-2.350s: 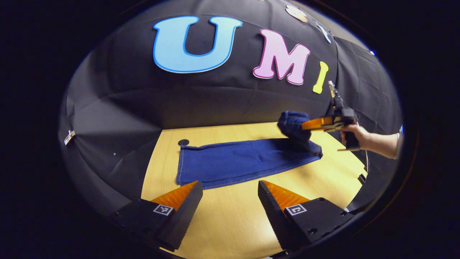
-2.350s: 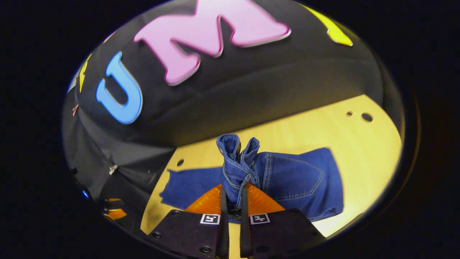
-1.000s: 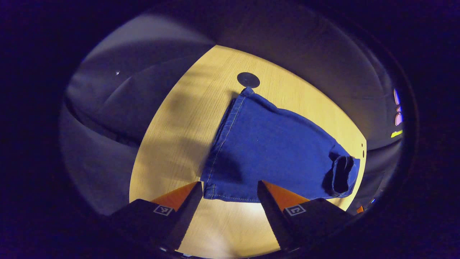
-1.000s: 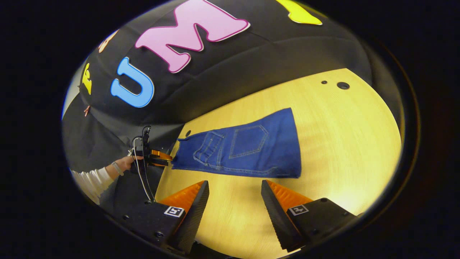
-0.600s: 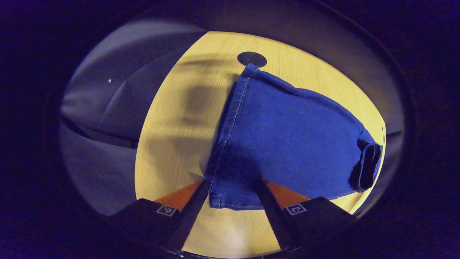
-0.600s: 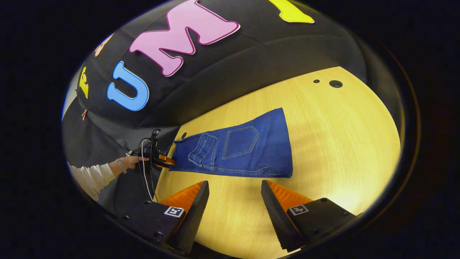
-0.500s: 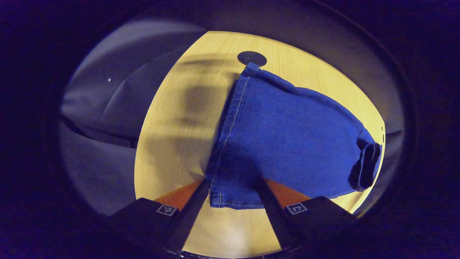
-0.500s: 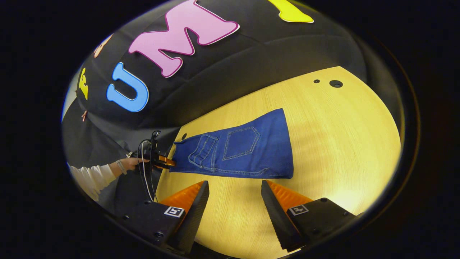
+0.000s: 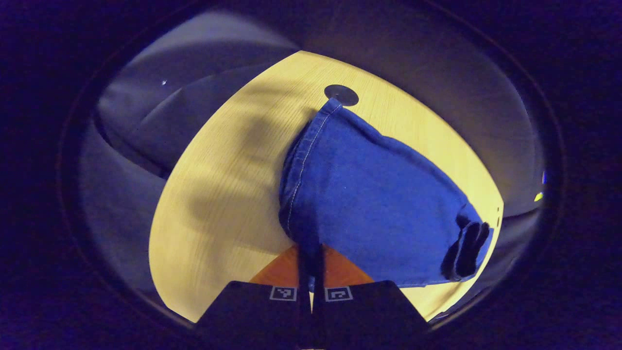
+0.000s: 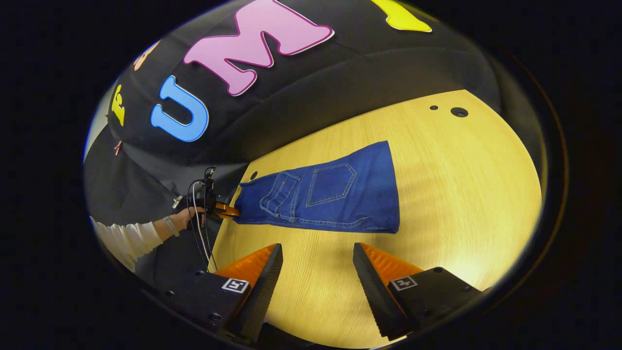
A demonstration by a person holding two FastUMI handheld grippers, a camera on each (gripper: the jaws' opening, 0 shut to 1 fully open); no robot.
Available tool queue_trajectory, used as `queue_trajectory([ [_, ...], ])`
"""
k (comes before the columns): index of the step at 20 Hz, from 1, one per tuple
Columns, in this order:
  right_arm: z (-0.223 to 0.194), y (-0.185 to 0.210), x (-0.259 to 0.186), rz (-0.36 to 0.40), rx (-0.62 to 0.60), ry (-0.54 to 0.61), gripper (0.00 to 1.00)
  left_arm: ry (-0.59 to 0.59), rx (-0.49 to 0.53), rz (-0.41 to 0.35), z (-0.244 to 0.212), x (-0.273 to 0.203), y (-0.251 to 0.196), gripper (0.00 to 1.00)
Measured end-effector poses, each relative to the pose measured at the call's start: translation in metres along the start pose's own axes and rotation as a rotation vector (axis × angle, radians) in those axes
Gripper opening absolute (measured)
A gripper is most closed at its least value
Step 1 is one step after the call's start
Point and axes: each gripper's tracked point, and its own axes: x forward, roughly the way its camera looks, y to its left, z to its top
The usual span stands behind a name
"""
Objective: Grasp the waist and the cuffs of the jeans and fold them to make the two legs overlap; first hold the waist and fold one-third of the jeans toward the cuffs, then hold the cuffs and fold the remaining one-third in the same direction to finish folding.
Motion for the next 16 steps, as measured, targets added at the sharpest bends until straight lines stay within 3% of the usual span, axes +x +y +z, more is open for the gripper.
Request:
queue_trajectory([
  [2,0.006,-0.001,-0.010,0.002,0.003,-0.020,0.89,-0.056,0.004,-0.127,0.000,-0.025,-0.029,0.06],
  [4,0.009,-0.004,-0.020,0.002,0.006,-0.033,0.89,-0.115,0.070,-0.228,0.000,-0.064,-0.062,0.06],
  [7,0.013,-0.005,-0.030,0.012,0.020,-0.053,0.89,-0.189,0.134,-0.390,-0.006,-0.111,-0.143,0.06],
  [10,0.016,-0.010,-0.043,0.011,0.019,-0.070,0.89,-0.227,0.272,-0.507,-0.032,-0.152,-0.229,0.06],
  [13,0.019,-0.018,-0.061,0.016,0.014,-0.084,0.89,-0.203,0.392,-0.601,-0.071,-0.161,-0.315,0.06],
  [16,0.019,-0.042,-0.076,-0.002,0.038,-0.093,0.89,-0.103,0.491,-0.605,-0.124,-0.120,-0.376,0.06],
])
